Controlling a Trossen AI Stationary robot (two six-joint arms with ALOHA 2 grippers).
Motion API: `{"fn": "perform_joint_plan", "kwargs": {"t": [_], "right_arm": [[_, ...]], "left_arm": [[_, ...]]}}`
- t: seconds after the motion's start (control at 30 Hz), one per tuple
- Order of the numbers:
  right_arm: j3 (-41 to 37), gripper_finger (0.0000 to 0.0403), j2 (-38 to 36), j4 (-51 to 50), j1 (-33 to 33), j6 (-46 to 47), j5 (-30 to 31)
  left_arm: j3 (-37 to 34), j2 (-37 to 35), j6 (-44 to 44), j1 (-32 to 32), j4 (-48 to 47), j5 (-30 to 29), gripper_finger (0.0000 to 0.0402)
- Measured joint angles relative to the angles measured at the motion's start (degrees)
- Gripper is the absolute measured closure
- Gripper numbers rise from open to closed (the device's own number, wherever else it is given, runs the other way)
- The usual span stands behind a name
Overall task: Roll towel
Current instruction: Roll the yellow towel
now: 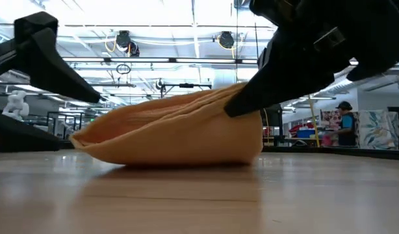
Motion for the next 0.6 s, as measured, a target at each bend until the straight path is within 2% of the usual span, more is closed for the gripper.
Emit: {"fn": "perform_joint_plan", "kwargs": {"t": [0.4,0.6], "right_arm": [[0.0,0.0395,-0.5,0.4,-2.3,0.9,-3.7],[0.0,0.0394,-0.5,0.4,-2.5,1.6,-3.8]], "left_arm": [[0.0,0.0,4.6,5.6,-0.8,11.7,0.0095],[0.0,0.0,7.0,7.3,-1.7,14.2,0.0107]]}}
